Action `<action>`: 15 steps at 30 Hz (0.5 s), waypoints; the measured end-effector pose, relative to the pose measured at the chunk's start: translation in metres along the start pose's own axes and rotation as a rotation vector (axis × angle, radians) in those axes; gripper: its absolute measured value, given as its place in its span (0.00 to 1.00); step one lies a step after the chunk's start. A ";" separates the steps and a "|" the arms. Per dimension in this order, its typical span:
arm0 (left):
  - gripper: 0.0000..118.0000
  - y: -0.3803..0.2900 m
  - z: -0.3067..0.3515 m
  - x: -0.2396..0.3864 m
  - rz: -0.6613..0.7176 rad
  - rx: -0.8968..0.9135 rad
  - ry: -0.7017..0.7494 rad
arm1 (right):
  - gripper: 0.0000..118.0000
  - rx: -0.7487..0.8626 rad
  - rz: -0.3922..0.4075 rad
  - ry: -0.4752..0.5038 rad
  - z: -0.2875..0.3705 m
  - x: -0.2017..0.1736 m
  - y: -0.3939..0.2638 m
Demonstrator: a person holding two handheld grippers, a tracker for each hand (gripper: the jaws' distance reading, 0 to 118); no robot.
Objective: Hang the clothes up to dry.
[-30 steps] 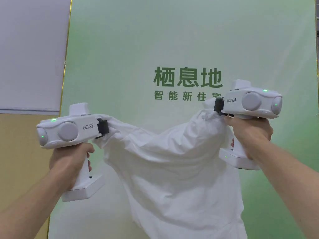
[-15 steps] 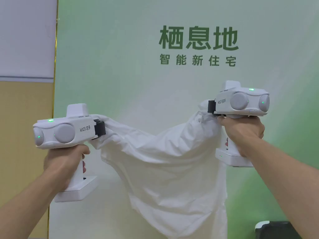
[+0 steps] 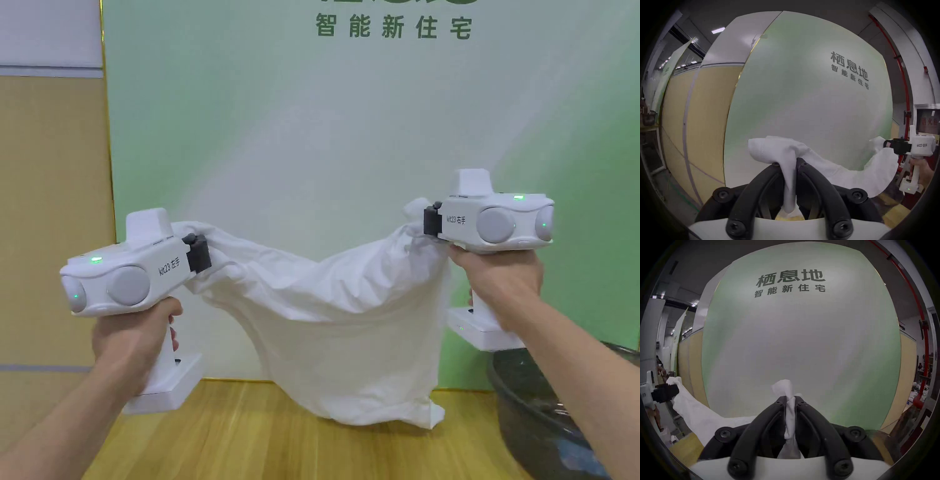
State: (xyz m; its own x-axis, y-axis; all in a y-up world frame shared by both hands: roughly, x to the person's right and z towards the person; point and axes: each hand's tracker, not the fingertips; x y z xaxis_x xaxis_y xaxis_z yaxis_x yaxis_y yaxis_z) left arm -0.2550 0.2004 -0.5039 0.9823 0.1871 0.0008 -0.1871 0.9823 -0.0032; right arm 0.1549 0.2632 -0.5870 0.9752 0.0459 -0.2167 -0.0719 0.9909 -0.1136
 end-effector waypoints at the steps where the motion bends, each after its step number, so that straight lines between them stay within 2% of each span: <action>1: 0.07 -0.008 0.013 0.000 0.000 -0.005 -0.002 | 0.06 -0.009 0.013 0.015 0.009 0.000 -0.010; 2: 0.07 -0.018 0.032 0.003 0.001 -0.020 0.005 | 0.06 -0.012 0.016 0.016 0.019 -0.001 -0.020; 3: 0.07 -0.029 0.048 0.005 -0.005 -0.016 0.005 | 0.06 -0.019 0.013 -0.041 0.039 0.003 -0.034; 4: 0.07 -0.040 0.064 0.009 -0.085 -0.009 0.021 | 0.06 -0.026 0.046 -0.047 0.049 0.000 -0.046; 6: 0.07 -0.059 0.079 0.007 -0.132 -0.061 0.041 | 0.06 -0.018 0.076 -0.009 0.064 -0.005 -0.065; 8: 0.07 -0.077 0.101 0.002 -0.095 -0.096 -0.012 | 0.06 -0.038 0.034 0.030 0.082 -0.005 -0.084; 11: 0.07 -0.102 0.143 0.009 -0.054 -0.110 0.000 | 0.06 -0.061 0.029 0.018 0.098 -0.001 -0.117; 13: 0.07 -0.113 0.161 0.011 -0.075 -0.151 -0.008 | 0.06 -0.120 -0.025 0.053 0.107 0.005 -0.137; 14: 0.07 -0.117 0.171 0.014 -0.086 -0.172 -0.010 | 0.06 -0.120 -0.027 0.051 0.111 0.007 -0.146; 15: 0.07 -0.122 0.180 0.016 -0.102 -0.180 -0.018 | 0.06 -0.105 -0.014 0.056 0.147 -0.003 -0.154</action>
State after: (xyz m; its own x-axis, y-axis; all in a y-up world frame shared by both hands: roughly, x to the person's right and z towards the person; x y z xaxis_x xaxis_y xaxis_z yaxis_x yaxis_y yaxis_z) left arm -0.2169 0.0838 -0.3234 0.9957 0.0883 0.0277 -0.0819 0.9801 -0.1809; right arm 0.1941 0.1291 -0.4268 0.9631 0.0217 -0.2682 -0.0825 0.9726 -0.2173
